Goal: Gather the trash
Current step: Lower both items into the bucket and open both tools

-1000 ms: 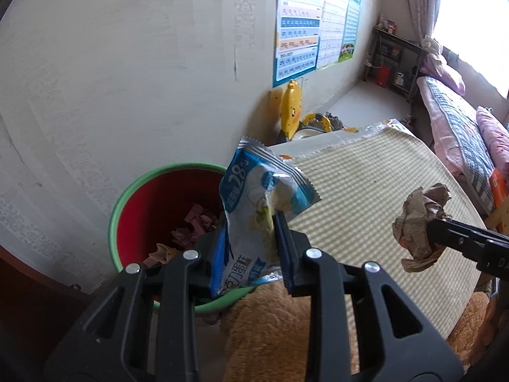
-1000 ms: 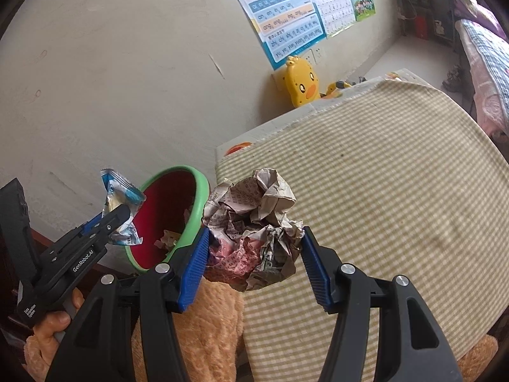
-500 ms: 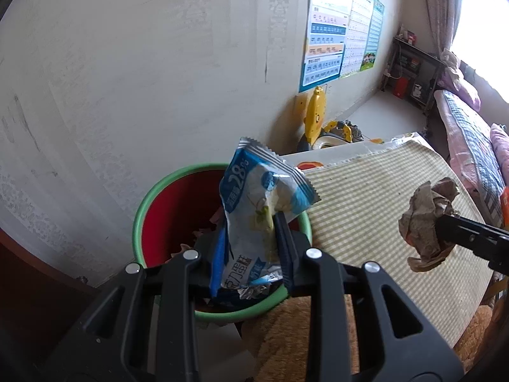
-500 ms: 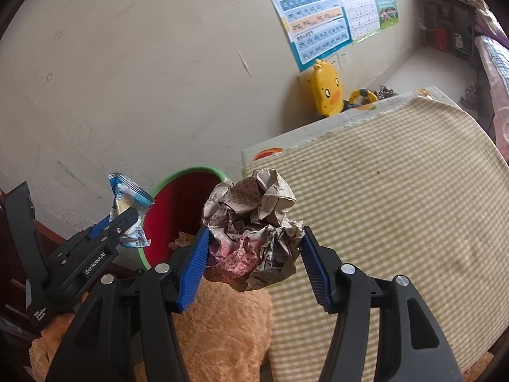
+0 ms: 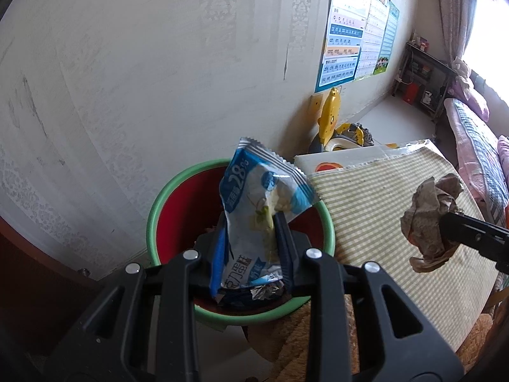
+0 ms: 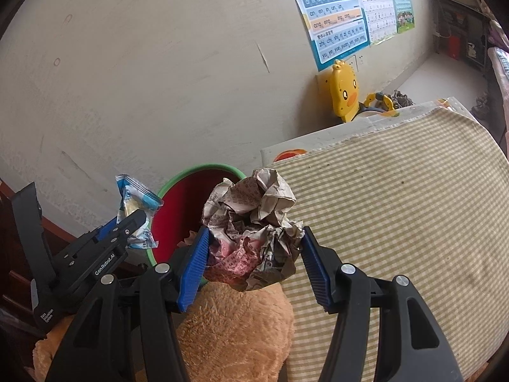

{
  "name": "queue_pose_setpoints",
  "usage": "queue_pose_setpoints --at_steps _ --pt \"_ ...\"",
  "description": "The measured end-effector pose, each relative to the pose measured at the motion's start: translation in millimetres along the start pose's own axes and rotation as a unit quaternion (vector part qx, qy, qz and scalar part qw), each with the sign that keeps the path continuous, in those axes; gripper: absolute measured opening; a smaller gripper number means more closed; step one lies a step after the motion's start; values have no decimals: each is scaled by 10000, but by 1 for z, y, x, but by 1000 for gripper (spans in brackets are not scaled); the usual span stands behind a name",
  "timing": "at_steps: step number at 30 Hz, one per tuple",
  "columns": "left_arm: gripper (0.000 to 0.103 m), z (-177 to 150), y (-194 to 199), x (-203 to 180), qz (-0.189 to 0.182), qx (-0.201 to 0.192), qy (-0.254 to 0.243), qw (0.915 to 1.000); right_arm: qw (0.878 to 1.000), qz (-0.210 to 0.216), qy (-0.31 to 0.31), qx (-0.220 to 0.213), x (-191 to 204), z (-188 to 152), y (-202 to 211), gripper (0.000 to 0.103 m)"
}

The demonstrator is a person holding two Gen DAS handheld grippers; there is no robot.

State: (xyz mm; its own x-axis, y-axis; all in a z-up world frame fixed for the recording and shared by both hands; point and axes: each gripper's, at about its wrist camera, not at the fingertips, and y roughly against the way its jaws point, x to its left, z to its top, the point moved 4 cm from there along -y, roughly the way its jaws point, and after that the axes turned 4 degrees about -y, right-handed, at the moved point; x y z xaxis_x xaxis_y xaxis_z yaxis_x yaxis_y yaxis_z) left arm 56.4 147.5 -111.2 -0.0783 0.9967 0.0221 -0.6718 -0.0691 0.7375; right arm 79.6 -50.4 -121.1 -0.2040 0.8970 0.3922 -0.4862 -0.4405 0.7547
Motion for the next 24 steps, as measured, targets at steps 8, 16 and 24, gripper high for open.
queue_pose_setpoints --at_steps 8,16,24 --pt "28 -4 -7 13 53 91 102 9999 10000 17 82 32 6 4 -6 55" --pt "28 -8 -16 24 65 165 186 9997 9998 -30 168 129 15 4 -17 55" --pt "28 -14 -25 28 55 284 162 9994 9996 -37 227 152 21 7 -22 56"
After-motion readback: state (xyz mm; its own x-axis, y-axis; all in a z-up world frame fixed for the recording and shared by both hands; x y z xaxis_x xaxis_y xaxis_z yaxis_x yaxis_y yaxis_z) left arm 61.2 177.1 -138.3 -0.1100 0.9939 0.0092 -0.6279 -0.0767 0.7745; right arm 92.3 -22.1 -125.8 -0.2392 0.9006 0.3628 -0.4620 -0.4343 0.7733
